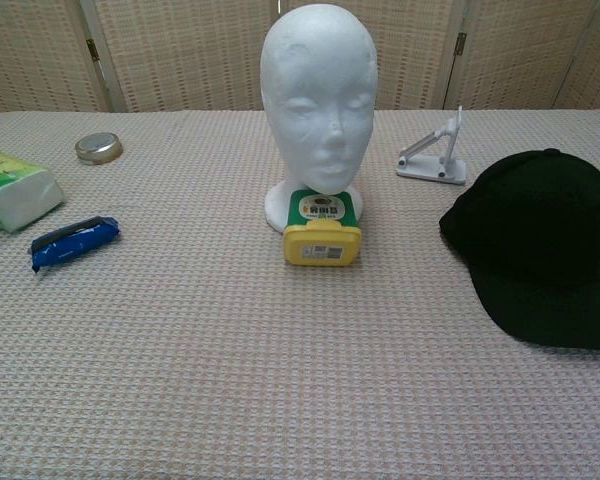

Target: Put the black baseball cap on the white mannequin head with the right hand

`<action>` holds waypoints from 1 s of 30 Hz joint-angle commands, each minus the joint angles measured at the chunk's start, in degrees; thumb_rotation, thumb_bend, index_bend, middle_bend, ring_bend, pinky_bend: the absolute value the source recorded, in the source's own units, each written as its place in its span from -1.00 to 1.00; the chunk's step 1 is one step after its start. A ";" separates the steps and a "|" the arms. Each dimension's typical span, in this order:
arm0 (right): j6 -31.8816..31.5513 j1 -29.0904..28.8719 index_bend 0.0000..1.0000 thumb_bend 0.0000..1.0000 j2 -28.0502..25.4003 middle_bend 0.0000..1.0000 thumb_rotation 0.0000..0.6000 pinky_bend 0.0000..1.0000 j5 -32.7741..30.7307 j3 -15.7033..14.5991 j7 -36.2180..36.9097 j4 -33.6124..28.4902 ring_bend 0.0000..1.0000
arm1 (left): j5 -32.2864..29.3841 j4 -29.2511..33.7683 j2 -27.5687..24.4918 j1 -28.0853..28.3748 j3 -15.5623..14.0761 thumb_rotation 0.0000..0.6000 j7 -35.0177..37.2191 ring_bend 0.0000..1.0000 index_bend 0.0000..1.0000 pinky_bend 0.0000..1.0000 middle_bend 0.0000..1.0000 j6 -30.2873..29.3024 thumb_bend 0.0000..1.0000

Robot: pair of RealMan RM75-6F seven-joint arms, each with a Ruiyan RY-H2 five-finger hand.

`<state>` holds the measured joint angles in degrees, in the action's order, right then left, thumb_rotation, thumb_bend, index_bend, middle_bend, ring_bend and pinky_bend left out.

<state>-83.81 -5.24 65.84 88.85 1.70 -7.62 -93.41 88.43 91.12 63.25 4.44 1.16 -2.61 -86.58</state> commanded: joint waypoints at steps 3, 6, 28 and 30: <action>-0.12 0.04 -1.00 -0.62 -0.05 -1.00 1.00 -1.00 0.34 -0.15 0.15 0.02 -1.00 | 0.10 0.27 0.02 -0.09 -0.15 1.00 -0.49 -1.00 -0.99 -0.66 -1.00 -0.03 -0.49; -0.03 0.01 -1.00 -0.62 -0.04 -1.00 1.00 -1.00 0.97 -0.53 0.15 -0.11 -1.00 | 0.95 0.54 0.01 -0.34 -0.45 1.00 -0.81 -1.00 -0.98 -0.66 -1.00 -0.74 -0.49; -6.93 4.24 -1.00 -0.62 16.77 -1.00 1.00 -1.00 15.87 -8.32 -13.22 22.47 -1.00 | 2.89 -2.02 -3.11 -1.51 -0.24 1.00 13.27 -1.00 -1.00 -0.66 -1.00 -4.42 -0.49; -7.68 4.60 -1.00 -0.62 17.38 -1.00 1.00 -1.00 16.87 -8.58 -15.42 23.63 -1.00 | 3.28 -2.00 -3.50 -1.69 -0.41 1.00 14.18 -1.00 -1.00 -0.66 -1.00 -4.80 -0.49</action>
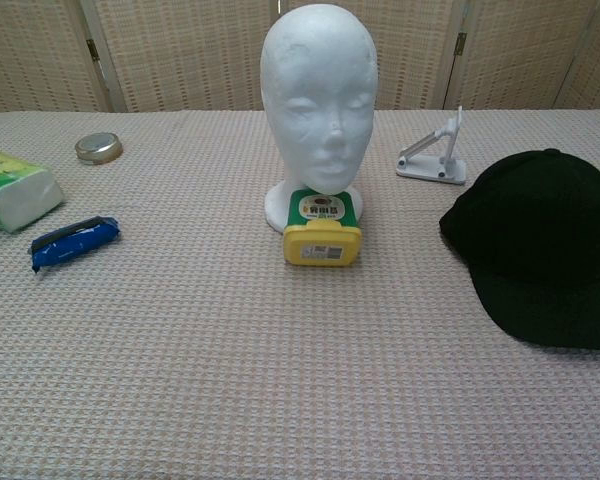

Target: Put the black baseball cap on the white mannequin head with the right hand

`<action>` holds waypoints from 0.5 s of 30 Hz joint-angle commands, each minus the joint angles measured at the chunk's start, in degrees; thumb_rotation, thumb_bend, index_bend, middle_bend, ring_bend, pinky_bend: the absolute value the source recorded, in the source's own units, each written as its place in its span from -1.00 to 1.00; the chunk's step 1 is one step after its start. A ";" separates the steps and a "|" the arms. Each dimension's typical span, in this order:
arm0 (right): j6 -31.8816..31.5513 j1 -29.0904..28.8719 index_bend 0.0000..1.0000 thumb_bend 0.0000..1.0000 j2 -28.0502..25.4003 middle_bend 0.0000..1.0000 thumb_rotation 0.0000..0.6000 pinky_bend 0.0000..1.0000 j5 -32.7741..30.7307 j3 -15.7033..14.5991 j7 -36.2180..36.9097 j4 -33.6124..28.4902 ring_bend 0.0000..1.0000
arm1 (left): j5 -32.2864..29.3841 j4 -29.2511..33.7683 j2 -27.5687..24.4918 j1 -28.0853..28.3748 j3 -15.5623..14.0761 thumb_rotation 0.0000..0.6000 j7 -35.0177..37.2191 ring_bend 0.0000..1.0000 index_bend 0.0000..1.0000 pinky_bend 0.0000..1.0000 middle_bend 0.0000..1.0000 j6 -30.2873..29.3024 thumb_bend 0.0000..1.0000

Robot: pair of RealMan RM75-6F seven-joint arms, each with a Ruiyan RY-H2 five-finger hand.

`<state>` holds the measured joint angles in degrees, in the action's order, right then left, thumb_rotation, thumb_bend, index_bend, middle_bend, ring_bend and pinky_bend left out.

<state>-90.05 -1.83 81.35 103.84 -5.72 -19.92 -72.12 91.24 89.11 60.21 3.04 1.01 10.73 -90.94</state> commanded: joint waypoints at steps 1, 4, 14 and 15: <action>-1.89 1.29 -1.00 -0.61 2.14 -1.00 1.00 -1.00 2.42 -1.20 -4.13 2.80 -1.00 | 0.61 0.03 -0.64 -0.36 -0.33 1.00 1.31 -1.00 -1.00 -0.66 -1.00 -0.55 -0.49; -3.54 1.51 -1.00 -0.61 3.51 -0.97 1.00 -1.00 4.12 -1.26 -5.85 4.38 -1.00 | 1.13 0.19 -1.25 -0.56 -0.50 1.00 2.78 -1.00 -1.00 -0.66 -1.00 -1.09 -0.49; -7.68 2.21 -0.75 -0.60 11.98 -0.68 1.00 -1.00 4.57 0.16 -2.77 15.45 -1.00 | 2.70 -0.48 -2.95 -1.59 -1.00 1.00 8.13 -1.00 -1.00 -0.66 -1.00 -3.64 -0.49; -7.40 2.16 -0.75 -0.60 12.50 -0.68 1.00 -1.00 4.50 0.11 -2.93 15.92 -1.00 | 2.91 -0.58 -3.14 -1.65 -1.08 1.00 8.76 -1.00 -1.00 -0.66 -1.00 -3.82 -0.49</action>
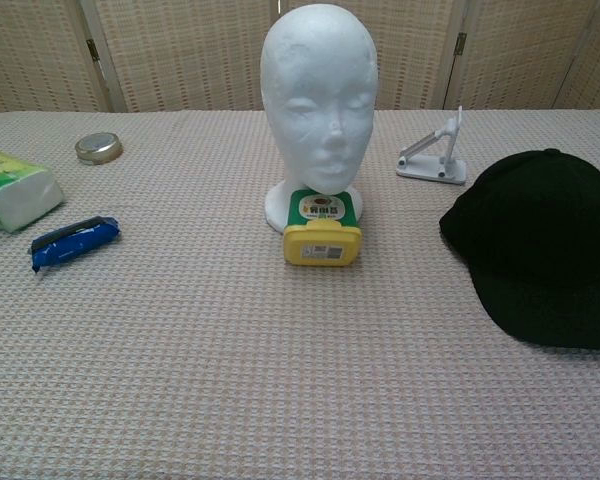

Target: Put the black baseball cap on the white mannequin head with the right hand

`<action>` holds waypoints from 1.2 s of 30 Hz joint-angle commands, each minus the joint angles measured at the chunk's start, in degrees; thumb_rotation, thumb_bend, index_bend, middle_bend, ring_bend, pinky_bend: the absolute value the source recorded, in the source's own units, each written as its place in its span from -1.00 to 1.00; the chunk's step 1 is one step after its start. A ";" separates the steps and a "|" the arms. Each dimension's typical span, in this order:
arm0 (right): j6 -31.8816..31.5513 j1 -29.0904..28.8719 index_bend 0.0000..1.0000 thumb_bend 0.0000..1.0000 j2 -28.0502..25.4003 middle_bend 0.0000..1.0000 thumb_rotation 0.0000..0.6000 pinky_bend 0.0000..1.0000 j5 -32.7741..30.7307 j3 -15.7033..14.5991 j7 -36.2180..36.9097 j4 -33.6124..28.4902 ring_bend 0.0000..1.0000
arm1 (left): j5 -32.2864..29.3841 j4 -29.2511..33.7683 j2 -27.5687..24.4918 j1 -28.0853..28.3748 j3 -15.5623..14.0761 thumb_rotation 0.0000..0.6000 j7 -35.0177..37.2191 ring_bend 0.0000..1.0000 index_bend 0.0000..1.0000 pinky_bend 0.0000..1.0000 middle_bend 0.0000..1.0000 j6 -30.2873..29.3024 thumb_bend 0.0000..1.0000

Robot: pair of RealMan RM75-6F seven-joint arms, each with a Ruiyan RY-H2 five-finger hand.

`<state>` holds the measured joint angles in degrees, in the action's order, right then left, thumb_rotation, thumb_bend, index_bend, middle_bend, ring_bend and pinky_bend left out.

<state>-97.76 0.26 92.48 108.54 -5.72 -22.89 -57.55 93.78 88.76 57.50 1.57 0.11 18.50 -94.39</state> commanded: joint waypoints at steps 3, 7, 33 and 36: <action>0.98 -0.17 -0.75 -0.60 2.81 -0.68 1.00 -1.00 -0.57 0.26 -0.40 2.56 -1.00 | 0.83 -0.60 -0.77 -0.36 -0.35 1.00 2.37 -1.00 -1.00 -0.66 -1.00 -0.90 -0.49; 1.76 -0.70 -0.75 -0.60 5.05 -0.68 1.00 -1.00 -1.66 0.98 0.68 4.34 -1.00 | 1.49 -1.06 -1.15 -0.62 -0.61 1.00 4.05 -1.00 -1.00 -0.66 -1.00 -1.65 -0.49; 4.76 -5.43 -0.48 -0.58 16.72 -0.46 1.00 -0.75 -7.27 4.78 4.38 15.05 -0.77 | 2.59 -3.94 -2.05 -1.67 -1.06 1.00 11.33 -1.00 -1.00 -0.66 -1.00 -4.63 -0.49; 4.73 -6.00 -0.44 -0.58 17.62 -0.43 1.00 -0.72 -7.72 5.11 4.68 15.82 -0.75 | 2.52 -4.23 -2.09 -1.54 -1.10 1.00 11.88 -1.00 -1.00 -0.66 -1.00 -4.35 -0.49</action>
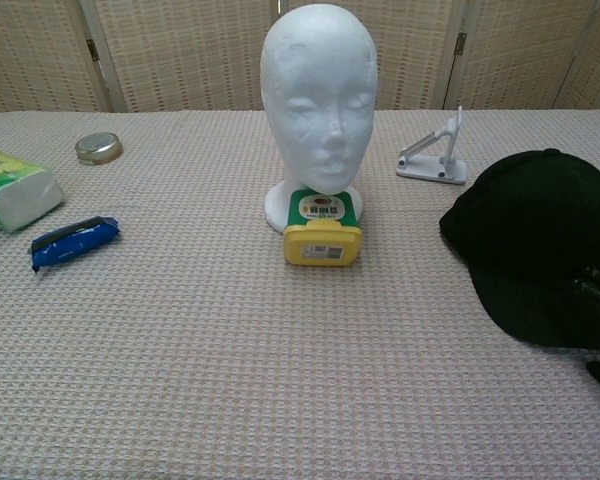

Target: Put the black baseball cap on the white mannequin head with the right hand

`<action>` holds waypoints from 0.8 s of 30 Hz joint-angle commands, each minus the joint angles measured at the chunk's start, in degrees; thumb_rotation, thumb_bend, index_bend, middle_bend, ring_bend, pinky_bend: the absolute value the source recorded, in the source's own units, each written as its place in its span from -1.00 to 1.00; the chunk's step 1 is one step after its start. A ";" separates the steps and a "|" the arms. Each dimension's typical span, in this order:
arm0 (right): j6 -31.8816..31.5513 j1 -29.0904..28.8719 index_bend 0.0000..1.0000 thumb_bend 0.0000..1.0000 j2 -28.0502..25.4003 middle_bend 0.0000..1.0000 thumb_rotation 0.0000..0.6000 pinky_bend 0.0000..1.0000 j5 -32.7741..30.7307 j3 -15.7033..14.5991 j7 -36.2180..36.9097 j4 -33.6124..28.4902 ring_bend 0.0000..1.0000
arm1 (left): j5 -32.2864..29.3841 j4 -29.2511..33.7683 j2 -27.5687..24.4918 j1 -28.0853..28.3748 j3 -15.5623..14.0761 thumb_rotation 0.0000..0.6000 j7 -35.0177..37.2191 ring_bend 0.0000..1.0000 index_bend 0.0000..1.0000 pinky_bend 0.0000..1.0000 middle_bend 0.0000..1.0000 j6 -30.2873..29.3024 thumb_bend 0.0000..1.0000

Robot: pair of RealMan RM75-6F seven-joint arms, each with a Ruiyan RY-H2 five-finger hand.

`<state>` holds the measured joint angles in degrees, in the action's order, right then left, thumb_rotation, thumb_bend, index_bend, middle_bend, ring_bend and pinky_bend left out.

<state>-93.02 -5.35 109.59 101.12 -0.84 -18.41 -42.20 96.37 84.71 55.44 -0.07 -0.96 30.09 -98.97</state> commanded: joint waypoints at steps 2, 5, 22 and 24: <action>0.16 -0.75 -0.43 -0.58 0.97 -0.43 1.00 -0.71 -0.62 0.43 0.31 0.95 -0.74 | -0.48 -0.28 -0.07 0.20 0.03 1.00 0.72 -1.00 -1.00 -0.66 -1.00 0.63 -0.49; 0.48 -1.34 -0.43 -0.57 1.73 -0.42 1.00 -0.71 -1.32 0.84 0.48 1.95 -0.73 | -0.62 -0.44 -0.15 0.21 0.08 1.00 1.35 -1.00 -1.00 -0.66 -1.00 0.63 -0.49; -1.19 -4.04 -0.04 -0.44 7.07 -0.11 1.00 -0.15 -3.95 2.59 5.22 10.95 -0.37 | -0.53 -1.23 -0.11 -0.42 0.19 1.00 2.53 -1.00 -1.00 -0.66 -1.00 -0.86 -0.49; -2.78 -4.62 0.16 -0.37 8.34 0.04 1.00 0.10 -4.12 3.13 7.23 13.08 -0.17 | -0.62 -1.35 -0.07 -0.64 0.34 1.00 2.60 -1.00 -1.00 -0.66 -1.00 -1.42 -0.49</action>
<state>-94.34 -9.30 116.69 97.04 1.81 -12.82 -30.83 95.81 83.42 55.36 -0.62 -0.69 32.65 -100.23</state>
